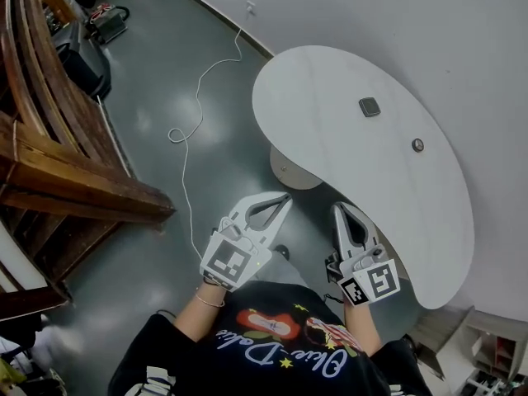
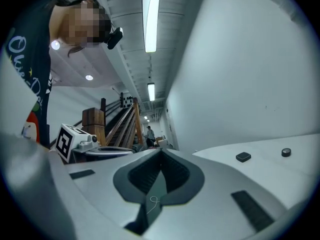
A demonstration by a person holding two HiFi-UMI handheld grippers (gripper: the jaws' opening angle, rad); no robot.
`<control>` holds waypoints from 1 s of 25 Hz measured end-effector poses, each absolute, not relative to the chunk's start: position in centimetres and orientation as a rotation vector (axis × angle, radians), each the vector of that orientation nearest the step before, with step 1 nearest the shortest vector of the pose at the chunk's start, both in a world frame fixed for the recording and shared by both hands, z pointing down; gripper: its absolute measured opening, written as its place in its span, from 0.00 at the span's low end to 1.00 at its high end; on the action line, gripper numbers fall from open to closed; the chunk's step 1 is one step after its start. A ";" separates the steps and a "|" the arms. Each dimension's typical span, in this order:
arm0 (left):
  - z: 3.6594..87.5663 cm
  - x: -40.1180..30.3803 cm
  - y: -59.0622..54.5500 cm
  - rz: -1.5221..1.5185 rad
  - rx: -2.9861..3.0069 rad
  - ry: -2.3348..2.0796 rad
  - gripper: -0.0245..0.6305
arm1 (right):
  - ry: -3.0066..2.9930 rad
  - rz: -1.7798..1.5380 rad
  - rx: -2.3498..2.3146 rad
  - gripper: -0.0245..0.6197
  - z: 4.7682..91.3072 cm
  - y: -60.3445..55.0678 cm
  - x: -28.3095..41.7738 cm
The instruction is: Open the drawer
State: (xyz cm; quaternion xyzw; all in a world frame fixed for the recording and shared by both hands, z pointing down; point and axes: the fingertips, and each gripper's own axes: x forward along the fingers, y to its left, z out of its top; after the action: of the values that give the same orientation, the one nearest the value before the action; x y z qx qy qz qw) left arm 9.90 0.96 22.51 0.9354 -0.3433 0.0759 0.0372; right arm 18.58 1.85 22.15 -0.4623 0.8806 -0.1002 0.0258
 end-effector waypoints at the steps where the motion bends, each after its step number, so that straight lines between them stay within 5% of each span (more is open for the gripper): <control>1: 22.9 10.2 0.6 0.243 2.868 -1.063 0.04 | 2.727 -0.313 -1.419 0.04 22.5 1.5 18.9; 25: 39.4 8.7 -7.5 0.338 2.809 -1.036 0.04 | 2.824 -0.526 -1.389 0.04 36.9 -6.6 14.5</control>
State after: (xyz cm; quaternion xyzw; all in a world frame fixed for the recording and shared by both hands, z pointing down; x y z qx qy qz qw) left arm 8.65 -7.50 39.37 0.9304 -0.3430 0.1119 0.0644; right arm 14.50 -6.63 36.86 -0.4353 0.8847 -0.1649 -0.0246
